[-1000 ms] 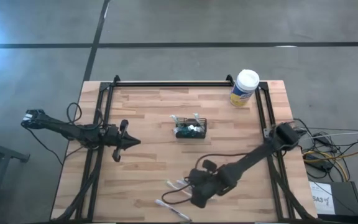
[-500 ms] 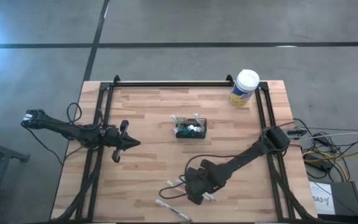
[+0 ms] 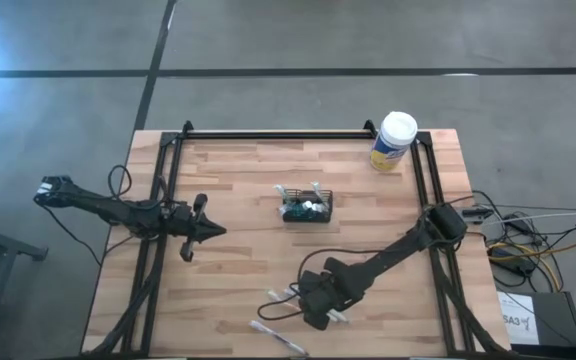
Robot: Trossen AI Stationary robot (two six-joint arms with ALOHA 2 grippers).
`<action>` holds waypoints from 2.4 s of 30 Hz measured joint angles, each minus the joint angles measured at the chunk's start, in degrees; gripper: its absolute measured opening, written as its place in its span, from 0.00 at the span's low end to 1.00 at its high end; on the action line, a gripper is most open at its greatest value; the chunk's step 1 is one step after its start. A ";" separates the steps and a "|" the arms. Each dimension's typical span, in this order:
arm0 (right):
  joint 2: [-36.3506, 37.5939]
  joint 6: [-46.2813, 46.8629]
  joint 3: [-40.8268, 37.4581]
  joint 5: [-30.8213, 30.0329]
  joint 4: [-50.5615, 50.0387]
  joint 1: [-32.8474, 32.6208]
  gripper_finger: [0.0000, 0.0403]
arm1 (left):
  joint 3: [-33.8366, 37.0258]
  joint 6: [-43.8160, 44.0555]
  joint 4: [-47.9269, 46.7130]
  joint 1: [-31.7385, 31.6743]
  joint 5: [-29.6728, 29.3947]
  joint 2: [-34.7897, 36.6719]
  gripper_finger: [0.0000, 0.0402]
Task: Pick & Place toothbrushing station
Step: Put the blue toothbrush into the black wire organizer
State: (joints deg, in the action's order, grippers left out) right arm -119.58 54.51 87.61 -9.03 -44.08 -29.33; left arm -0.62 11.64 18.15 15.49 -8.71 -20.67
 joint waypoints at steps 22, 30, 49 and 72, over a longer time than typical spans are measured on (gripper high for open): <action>1.46 -0.69 -0.38 1.85 4.01 0.09 0.45 | 0.00 -0.02 -0.28 0.00 -0.15 0.00 0.03; -2.08 -0.89 -0.72 3.92 4.02 0.09 0.45 | 0.02 0.07 -0.81 0.00 -0.13 -0.11 0.03; -1.49 -5.87 -0.79 3.10 0.79 0.49 0.22 | 0.02 0.11 -1.18 0.00 -0.11 -0.11 0.03; 23.57 -21.17 -4.30 -23.96 7.66 -4.64 0.02 | 0.04 0.01 -1.14 -0.01 -0.08 -0.09 0.03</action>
State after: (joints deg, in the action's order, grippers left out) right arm -96.01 33.35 83.31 -32.99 -36.42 -33.96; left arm -0.58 11.65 17.02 15.48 -8.79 -20.75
